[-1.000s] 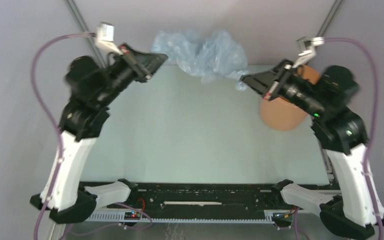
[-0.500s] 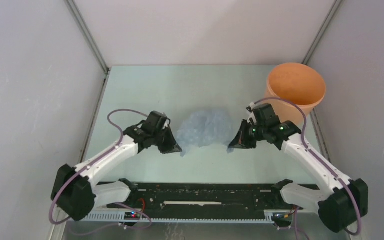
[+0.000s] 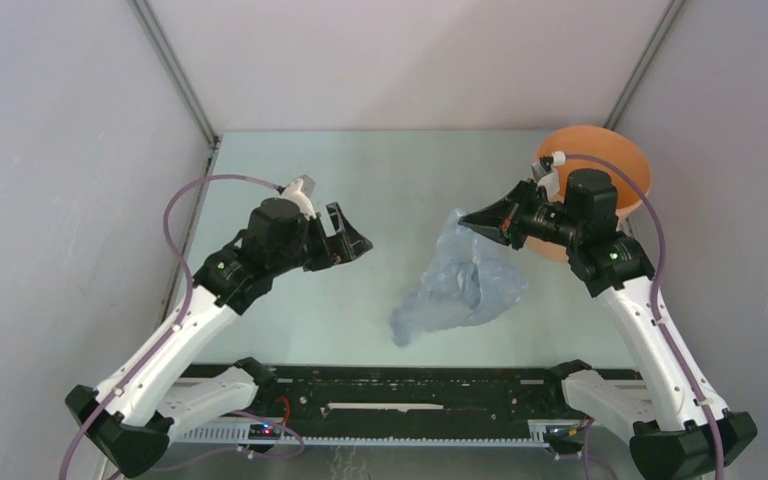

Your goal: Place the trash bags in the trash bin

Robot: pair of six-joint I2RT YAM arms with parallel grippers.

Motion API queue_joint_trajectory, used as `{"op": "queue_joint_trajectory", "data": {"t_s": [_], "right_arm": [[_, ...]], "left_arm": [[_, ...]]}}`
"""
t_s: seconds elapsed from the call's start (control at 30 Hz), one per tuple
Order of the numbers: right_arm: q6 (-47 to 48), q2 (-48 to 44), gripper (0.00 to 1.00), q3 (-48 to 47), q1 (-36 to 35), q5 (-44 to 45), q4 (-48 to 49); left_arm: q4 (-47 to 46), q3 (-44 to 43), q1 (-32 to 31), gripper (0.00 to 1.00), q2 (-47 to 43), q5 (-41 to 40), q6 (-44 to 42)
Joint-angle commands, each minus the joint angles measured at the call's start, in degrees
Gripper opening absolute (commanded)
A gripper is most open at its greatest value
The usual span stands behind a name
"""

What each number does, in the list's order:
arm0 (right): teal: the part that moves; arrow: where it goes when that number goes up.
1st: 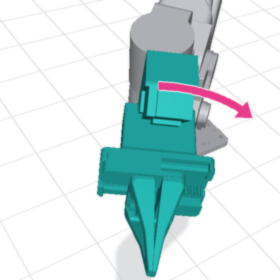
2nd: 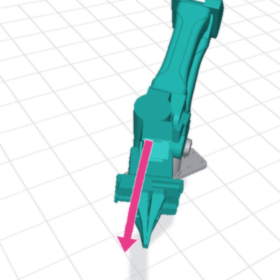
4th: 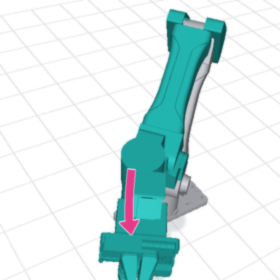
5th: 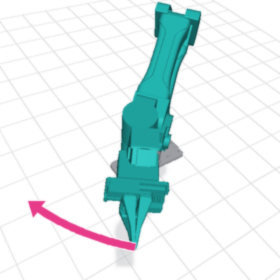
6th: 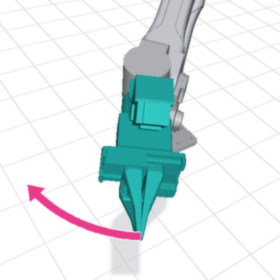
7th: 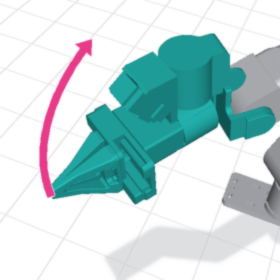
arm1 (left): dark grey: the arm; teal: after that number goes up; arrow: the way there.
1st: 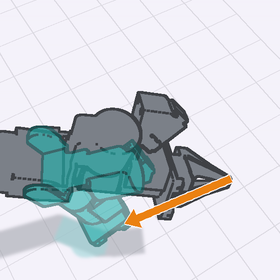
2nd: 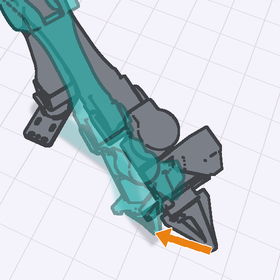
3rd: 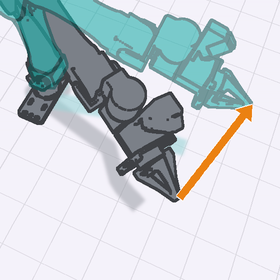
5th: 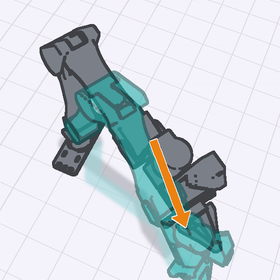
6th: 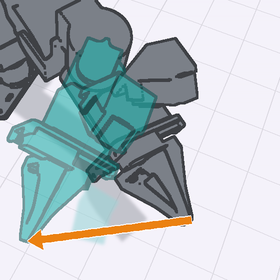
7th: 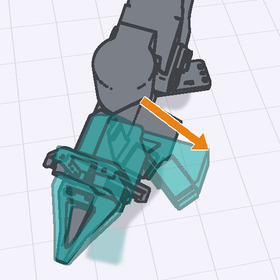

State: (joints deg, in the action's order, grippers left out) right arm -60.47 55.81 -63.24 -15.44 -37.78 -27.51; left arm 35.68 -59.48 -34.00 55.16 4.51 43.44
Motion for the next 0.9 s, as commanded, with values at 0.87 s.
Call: {"op": "queue_joint_trajectory", "data": {"t_s": [0.87], "right_arm": [[-17.69, 5.62, 0.0, 0.05, -1.39, 9.96, 3.71]], "left_arm": [[-40.08, 38.48, -18.97, 0.76, -11.14, -18.09, 17.44]]}}
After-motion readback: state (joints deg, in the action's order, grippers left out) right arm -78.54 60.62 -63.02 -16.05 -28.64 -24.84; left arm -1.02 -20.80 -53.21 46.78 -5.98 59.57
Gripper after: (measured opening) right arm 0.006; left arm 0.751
